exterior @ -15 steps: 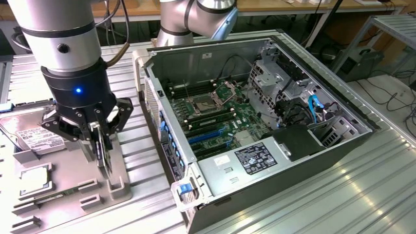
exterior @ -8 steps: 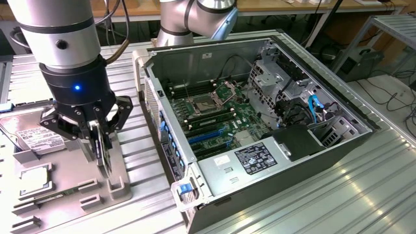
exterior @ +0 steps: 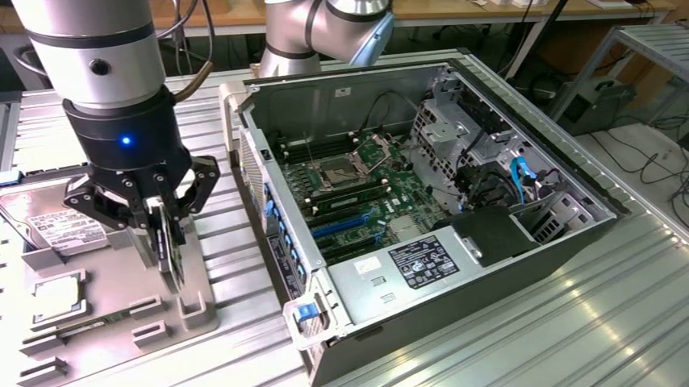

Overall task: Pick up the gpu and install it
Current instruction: 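Pick up the gpu and move the gpu toward the slot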

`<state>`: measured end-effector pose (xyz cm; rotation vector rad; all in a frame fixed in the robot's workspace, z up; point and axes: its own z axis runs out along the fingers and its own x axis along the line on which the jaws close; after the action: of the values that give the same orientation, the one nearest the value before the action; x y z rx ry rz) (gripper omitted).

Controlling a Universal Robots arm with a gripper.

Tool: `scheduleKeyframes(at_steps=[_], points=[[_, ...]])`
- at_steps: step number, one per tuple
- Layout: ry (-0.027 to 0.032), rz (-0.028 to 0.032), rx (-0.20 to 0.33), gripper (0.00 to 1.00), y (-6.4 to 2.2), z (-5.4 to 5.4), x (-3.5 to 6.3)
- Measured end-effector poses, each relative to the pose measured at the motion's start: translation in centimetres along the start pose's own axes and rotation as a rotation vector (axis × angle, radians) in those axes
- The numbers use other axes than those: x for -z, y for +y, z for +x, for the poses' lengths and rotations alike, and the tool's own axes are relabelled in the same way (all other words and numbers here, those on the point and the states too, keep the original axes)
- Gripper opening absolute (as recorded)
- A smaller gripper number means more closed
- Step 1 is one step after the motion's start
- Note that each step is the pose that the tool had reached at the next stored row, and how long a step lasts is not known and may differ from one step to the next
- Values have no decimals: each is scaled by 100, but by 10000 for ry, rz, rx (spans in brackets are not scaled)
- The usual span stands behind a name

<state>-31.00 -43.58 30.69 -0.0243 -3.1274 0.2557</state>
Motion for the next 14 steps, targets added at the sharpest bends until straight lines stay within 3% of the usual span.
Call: scheduleKeyframes(at_steps=[6, 12, 14], points=[[-2, 7, -1, 28, -6, 0, 40], [-1, 60, -1, 28, -20, 0, 122], [-2, 106, -1, 28, -24, 0, 147]])
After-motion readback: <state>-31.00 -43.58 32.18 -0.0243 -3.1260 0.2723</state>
